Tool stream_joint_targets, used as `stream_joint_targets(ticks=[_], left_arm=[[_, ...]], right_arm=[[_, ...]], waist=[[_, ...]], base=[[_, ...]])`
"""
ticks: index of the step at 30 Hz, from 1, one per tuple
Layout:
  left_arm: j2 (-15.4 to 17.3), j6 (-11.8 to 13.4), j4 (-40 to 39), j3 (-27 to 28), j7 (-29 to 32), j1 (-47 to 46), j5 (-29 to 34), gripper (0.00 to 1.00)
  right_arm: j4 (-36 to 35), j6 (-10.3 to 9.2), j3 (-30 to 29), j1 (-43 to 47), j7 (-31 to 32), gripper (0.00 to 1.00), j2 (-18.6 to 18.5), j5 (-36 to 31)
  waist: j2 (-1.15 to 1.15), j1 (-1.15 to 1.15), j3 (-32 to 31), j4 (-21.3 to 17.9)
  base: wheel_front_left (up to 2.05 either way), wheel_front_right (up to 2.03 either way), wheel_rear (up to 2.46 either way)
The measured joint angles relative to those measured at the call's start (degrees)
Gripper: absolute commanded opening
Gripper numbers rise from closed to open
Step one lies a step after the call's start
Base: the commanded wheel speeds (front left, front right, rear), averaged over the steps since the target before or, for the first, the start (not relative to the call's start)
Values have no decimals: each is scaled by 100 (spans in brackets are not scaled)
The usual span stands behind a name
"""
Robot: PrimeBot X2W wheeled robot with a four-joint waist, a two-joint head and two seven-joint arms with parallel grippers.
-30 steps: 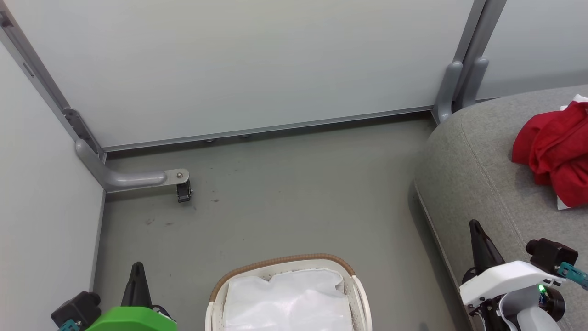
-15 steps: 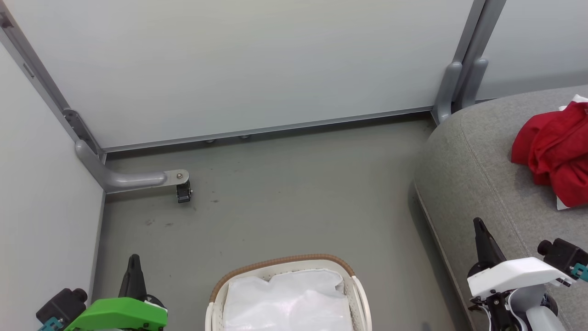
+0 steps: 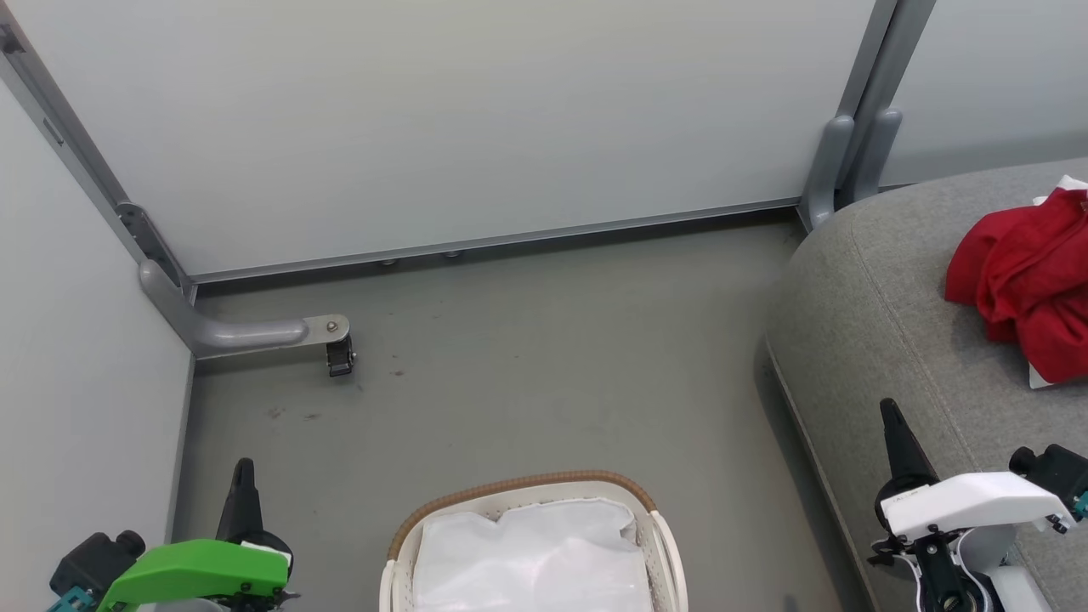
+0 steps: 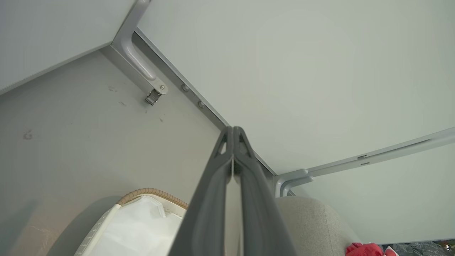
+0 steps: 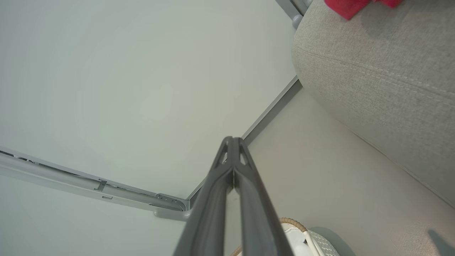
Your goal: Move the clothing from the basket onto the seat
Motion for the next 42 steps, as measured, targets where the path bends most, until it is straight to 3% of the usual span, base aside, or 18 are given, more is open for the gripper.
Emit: stream_joint_targets(ticks=[42], left_arm=[[11,-160,-260,223,603,-223,-2216,0]], right_arm=[[-270,-1,-155,0,604,0,19,2301]], waist=[[0,0,-34,-15]], base=[[0,0,0]])
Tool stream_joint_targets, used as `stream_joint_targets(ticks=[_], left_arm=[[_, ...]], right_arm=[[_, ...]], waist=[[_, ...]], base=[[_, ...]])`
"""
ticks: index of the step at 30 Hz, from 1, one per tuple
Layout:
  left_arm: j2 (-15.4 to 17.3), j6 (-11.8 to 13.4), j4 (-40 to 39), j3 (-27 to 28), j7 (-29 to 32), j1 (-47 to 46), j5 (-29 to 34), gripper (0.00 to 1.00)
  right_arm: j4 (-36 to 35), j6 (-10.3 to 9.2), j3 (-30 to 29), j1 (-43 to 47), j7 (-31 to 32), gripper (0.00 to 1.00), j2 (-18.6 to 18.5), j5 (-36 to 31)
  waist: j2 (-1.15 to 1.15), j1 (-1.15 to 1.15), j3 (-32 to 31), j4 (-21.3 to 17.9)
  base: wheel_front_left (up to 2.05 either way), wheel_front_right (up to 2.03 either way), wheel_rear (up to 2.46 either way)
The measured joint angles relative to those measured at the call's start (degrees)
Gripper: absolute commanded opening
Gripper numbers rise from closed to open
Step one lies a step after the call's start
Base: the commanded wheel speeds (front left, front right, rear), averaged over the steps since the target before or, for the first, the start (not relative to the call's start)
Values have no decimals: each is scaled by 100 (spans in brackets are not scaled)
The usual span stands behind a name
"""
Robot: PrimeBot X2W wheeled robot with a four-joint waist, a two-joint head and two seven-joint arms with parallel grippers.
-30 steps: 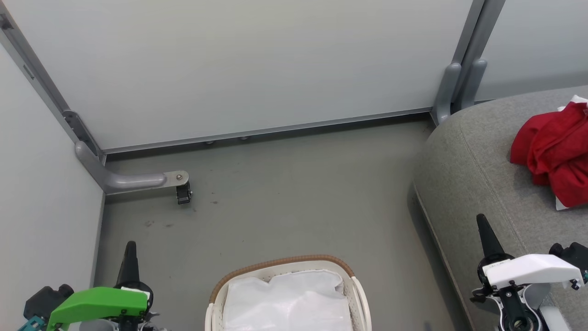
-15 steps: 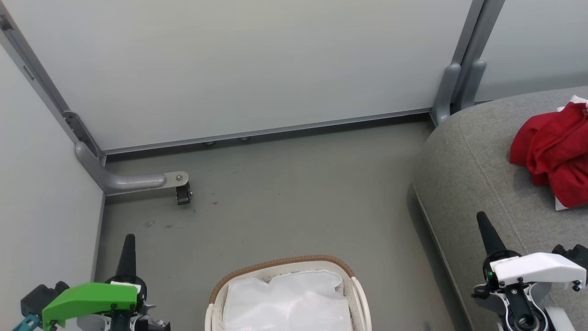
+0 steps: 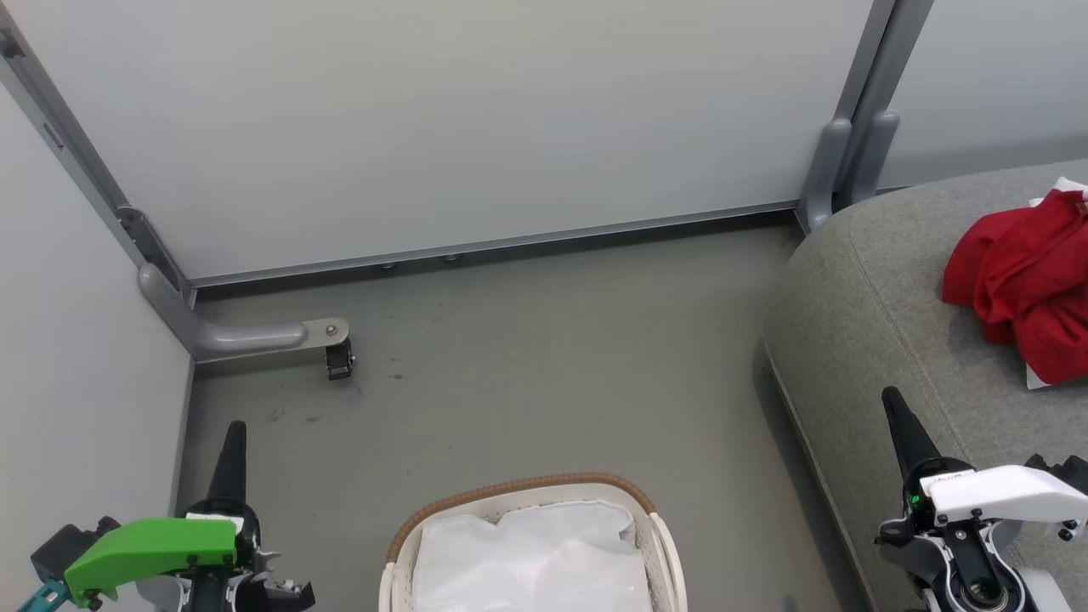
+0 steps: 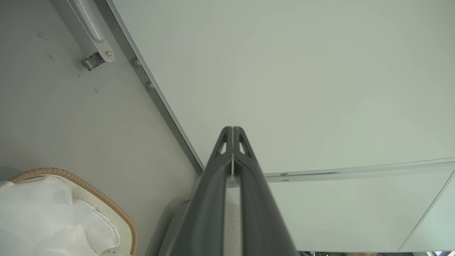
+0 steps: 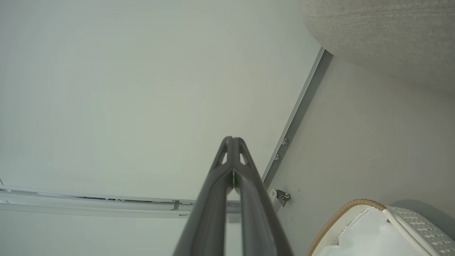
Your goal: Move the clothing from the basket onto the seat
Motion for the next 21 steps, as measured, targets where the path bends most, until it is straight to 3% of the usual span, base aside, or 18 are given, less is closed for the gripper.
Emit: stream_joint_targets(ticks=[21], left_arm=[[5,-54,-88,79,241,-96,-864,0]], right_arm=[[-107,-1,-66,-1,244,0,9,900]], waist=[[0,0,-17,-7]], base=[[0,0,0]])
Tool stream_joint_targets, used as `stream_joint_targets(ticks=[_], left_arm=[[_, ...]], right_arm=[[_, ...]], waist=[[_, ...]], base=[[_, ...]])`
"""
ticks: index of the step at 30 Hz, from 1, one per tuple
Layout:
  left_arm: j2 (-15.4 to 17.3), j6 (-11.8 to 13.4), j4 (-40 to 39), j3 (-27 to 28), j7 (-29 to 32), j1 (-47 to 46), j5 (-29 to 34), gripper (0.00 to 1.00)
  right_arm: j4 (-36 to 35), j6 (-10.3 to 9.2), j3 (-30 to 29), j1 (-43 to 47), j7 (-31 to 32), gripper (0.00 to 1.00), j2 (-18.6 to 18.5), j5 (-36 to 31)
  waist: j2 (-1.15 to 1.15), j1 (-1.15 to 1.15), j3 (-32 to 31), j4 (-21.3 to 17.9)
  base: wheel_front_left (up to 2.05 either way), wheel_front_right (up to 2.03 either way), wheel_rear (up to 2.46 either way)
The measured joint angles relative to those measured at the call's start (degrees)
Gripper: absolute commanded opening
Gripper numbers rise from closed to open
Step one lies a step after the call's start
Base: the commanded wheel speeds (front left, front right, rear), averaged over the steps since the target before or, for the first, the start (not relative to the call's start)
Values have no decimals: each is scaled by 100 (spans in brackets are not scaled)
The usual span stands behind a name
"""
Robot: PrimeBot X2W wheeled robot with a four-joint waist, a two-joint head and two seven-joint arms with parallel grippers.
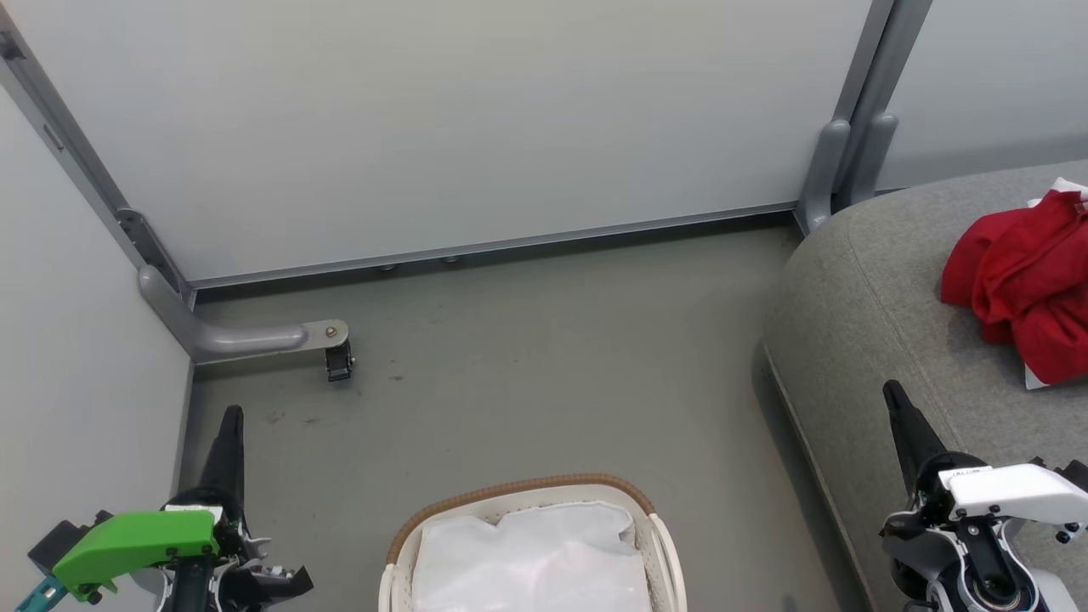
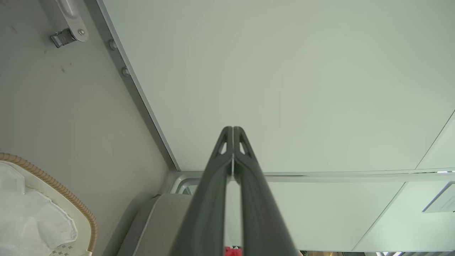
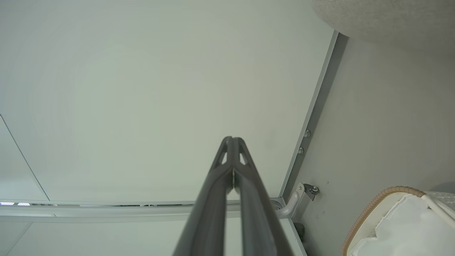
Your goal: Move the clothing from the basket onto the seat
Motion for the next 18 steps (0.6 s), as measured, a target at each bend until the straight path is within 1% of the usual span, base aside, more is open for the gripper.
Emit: stream_joint_targets(ticks=[11,18], left_arm=[[2,-26,-48,43,105,-47,-392,0],[2,-31,-55,44,107,-54,-393,0]], right_arm=[[-44,0,-29,0,108,0,3,409],[-46,0,-30,0,108,0,3,410]], waist=[[0,0,-9,-4],[0,0,-9,-4]], base=[[0,0,0],[0,0,0]])
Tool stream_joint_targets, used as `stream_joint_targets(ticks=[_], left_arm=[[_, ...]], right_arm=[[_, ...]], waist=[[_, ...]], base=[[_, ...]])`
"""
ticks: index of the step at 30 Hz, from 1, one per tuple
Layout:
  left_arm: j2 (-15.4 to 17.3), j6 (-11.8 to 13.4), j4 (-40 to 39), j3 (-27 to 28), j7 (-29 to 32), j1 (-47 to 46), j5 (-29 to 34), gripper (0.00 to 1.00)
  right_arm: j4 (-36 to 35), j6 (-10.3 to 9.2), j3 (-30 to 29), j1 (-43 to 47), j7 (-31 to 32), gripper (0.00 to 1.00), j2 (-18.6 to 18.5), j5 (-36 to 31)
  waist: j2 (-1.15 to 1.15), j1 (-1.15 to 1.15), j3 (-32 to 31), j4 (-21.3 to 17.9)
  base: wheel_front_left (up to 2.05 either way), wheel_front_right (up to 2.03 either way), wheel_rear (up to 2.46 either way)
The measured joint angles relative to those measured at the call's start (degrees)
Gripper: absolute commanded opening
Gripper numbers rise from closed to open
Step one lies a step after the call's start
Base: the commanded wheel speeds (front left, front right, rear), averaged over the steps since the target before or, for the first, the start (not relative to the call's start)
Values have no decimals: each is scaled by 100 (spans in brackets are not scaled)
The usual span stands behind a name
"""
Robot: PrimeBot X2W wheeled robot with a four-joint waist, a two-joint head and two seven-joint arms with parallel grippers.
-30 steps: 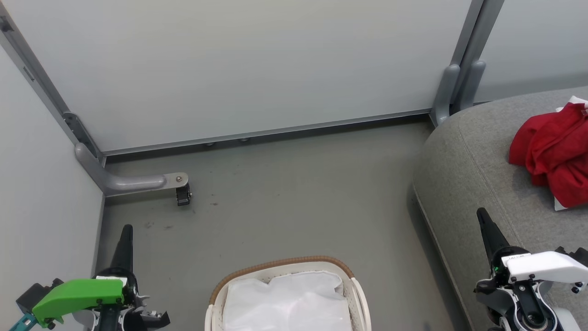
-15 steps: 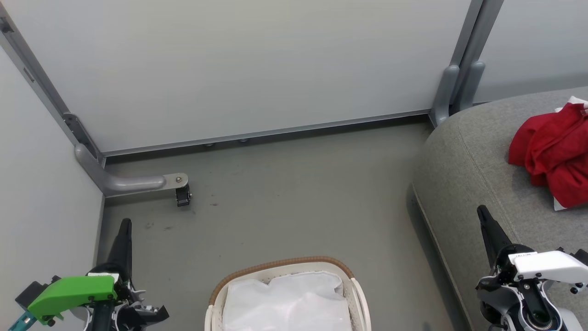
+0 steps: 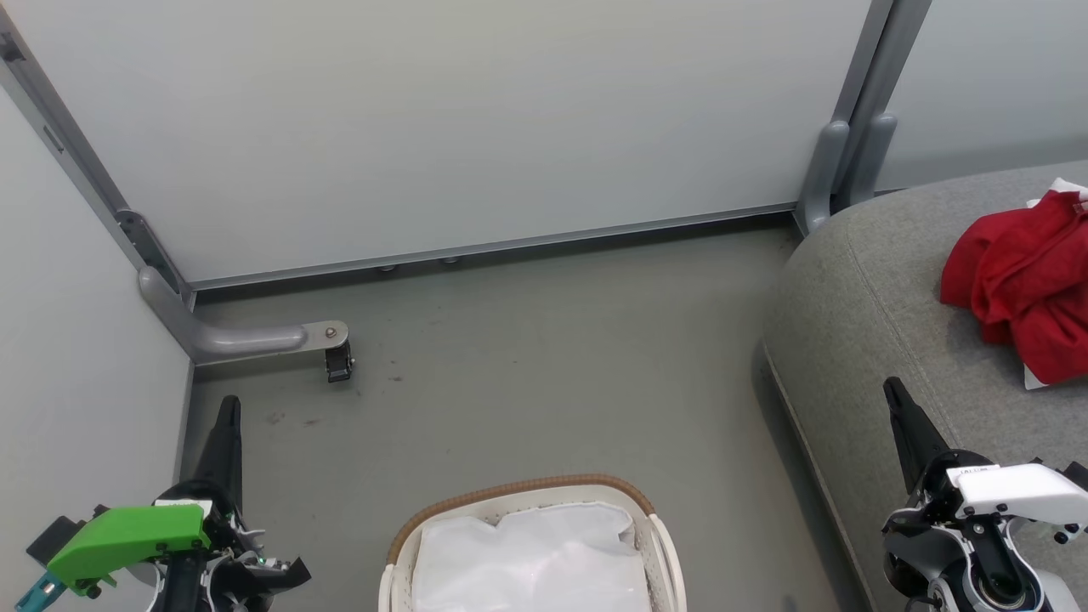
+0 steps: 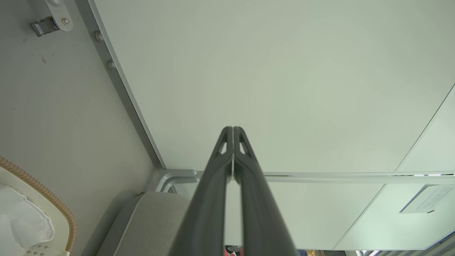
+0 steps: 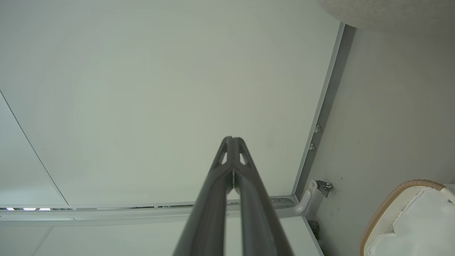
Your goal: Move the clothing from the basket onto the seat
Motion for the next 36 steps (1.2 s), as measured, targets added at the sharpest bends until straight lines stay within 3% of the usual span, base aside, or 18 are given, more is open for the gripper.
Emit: stream_joint_targets(ticks=[36], left_arm=[[0,0,-1,1,0,0,0,0]], right_arm=[[-1,-1,0,0,0,0,0,0]], waist=[[0,0,0,0]], base=[[0,0,0]])
